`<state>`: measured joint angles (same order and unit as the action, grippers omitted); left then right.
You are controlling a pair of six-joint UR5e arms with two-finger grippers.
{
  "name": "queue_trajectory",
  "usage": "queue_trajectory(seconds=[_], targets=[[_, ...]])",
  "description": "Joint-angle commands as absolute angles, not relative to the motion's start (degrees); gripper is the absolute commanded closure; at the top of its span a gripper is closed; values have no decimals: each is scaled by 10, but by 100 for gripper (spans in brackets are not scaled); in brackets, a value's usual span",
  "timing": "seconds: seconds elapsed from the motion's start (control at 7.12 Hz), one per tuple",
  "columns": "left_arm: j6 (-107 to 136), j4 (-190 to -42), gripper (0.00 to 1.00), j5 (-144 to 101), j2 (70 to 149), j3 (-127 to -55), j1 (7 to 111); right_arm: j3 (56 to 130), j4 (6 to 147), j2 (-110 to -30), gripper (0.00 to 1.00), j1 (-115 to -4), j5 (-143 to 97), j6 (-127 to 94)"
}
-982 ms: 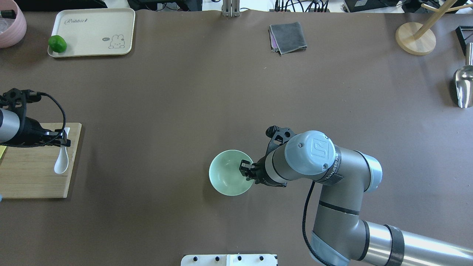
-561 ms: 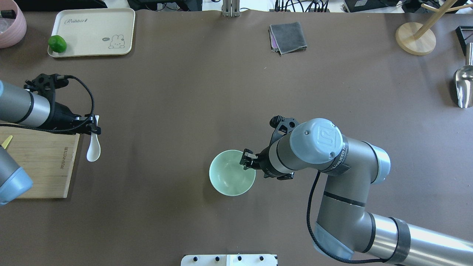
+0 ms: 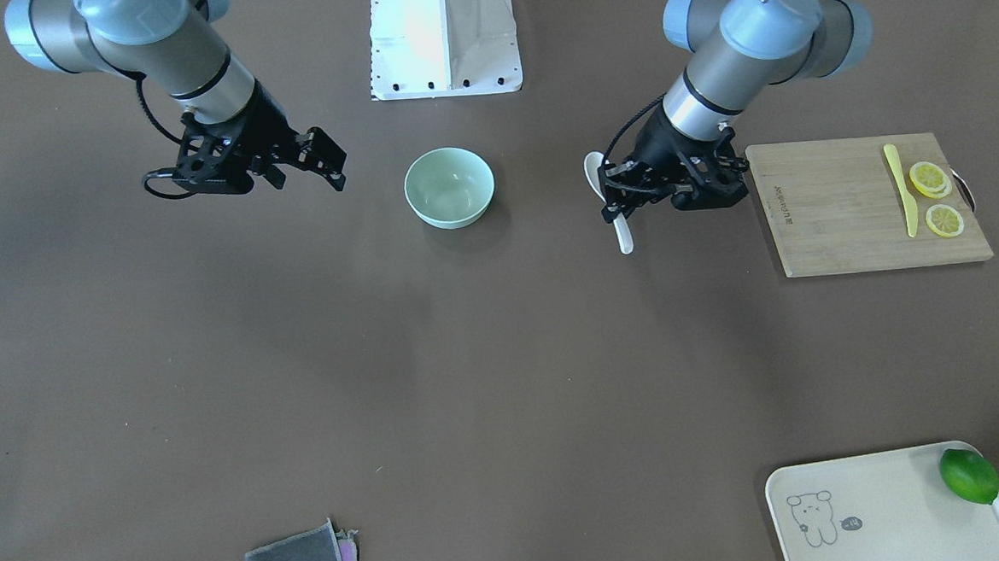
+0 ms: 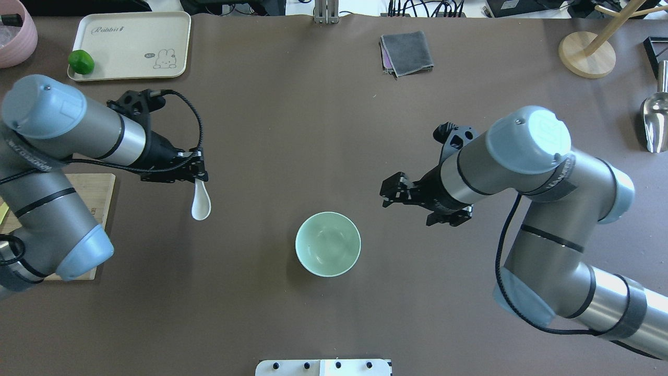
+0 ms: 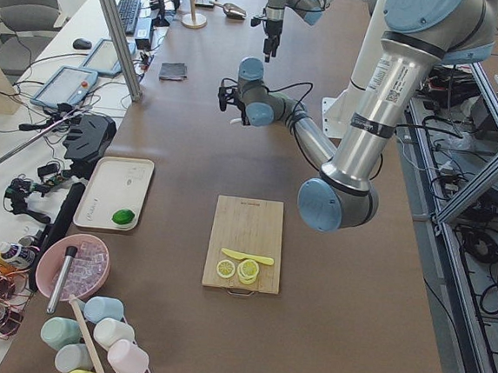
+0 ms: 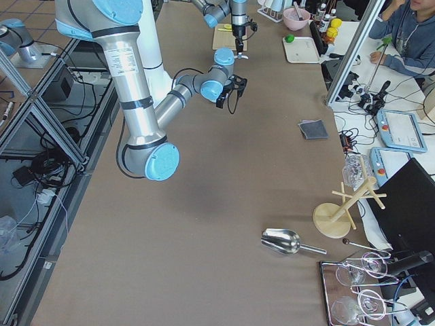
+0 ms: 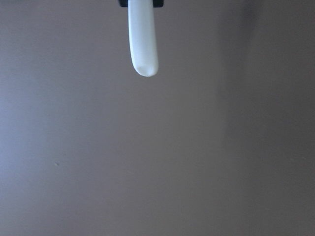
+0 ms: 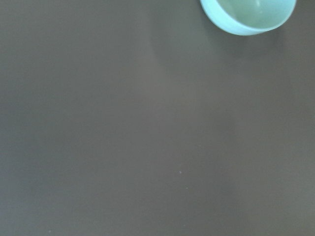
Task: Place spoon in bowl
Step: 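Lift the spoon with the left gripper while the right gripper releases the bowl, then carry the spoon with the left gripper over the bowl and lower it in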
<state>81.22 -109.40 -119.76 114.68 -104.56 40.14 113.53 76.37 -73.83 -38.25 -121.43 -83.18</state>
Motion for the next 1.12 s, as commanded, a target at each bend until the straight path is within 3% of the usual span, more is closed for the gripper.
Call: queue_trajectory(seconds=[0.0,0.14,0.42,0.98], targets=[[854,-1031,100,-1143,1225,-1040,338,1134,765,-803,0,-454,-1258,-698],[860,-1027,100,-1123,1240,-1035,317,1132,765,-822,0,-483,-1279,-659],[890,-1027,100,-1074,1321,-957,287,1123,764,-850,0,-512,-1287,-598],[892,-1028,100,-1042,1328,-946,260,1104,759,-872,0,-538,-1296,-550]])
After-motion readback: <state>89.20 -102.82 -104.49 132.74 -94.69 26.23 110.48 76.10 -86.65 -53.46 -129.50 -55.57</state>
